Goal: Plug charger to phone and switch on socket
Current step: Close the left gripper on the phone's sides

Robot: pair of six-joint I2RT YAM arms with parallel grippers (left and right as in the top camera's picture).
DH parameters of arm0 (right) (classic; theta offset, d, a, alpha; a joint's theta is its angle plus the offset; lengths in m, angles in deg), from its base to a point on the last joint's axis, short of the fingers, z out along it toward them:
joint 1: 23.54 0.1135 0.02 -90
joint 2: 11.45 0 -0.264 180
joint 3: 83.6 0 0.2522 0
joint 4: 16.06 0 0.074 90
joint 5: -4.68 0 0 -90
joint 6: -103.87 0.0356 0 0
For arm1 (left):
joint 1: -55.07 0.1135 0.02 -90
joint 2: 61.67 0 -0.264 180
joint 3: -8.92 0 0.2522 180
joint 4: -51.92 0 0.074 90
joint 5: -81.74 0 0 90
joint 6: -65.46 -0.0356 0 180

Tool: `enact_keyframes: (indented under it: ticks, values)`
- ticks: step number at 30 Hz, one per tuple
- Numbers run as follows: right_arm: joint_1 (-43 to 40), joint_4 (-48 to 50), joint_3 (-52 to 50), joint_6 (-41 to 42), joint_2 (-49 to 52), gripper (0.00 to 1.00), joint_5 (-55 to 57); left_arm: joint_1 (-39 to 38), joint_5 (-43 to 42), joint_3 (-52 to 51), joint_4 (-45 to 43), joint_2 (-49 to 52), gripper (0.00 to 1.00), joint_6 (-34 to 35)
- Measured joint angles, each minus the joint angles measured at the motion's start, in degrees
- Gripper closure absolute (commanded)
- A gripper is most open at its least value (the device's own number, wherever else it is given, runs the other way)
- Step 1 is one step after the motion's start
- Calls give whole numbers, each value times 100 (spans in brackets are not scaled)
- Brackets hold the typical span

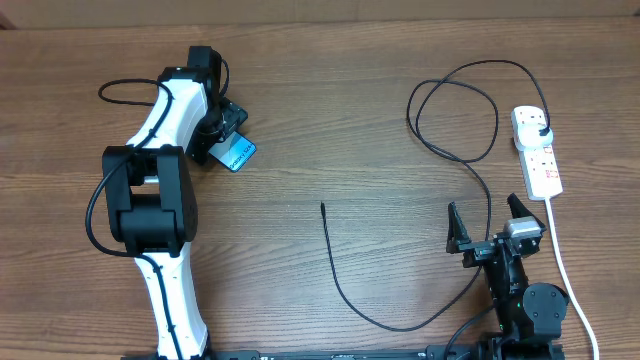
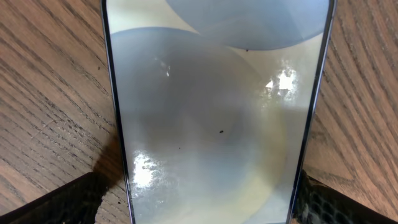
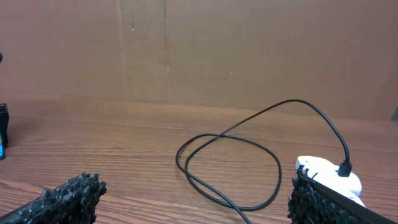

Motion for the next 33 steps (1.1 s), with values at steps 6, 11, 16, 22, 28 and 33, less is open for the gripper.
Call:
enact_keyframes:
  ticks: [6, 11, 16, 22, 28, 33]
  values:
    - [0, 4, 0, 0, 0, 0, -2, 0, 0, 0, 0, 0, 2, 0]
    - [0, 2, 0, 0, 0, 0, -4, 0, 2, 0, 9, 0, 11, 2]
    - [0, 2, 0, 0, 0, 0, -2, 2, 0, 0, 20, 0, 15, 26]
    - [0, 0, 0, -2, 0, 0, -2, 26, -2, 0, 24, 0, 16, 37]
    - [0, 4, 0, 0, 0, 0, -2, 26, -2, 0, 24, 0, 21, 39]
    - [0, 0, 0, 0, 0, 0, 0, 26, -2, 9, 31, 0, 32, 37]
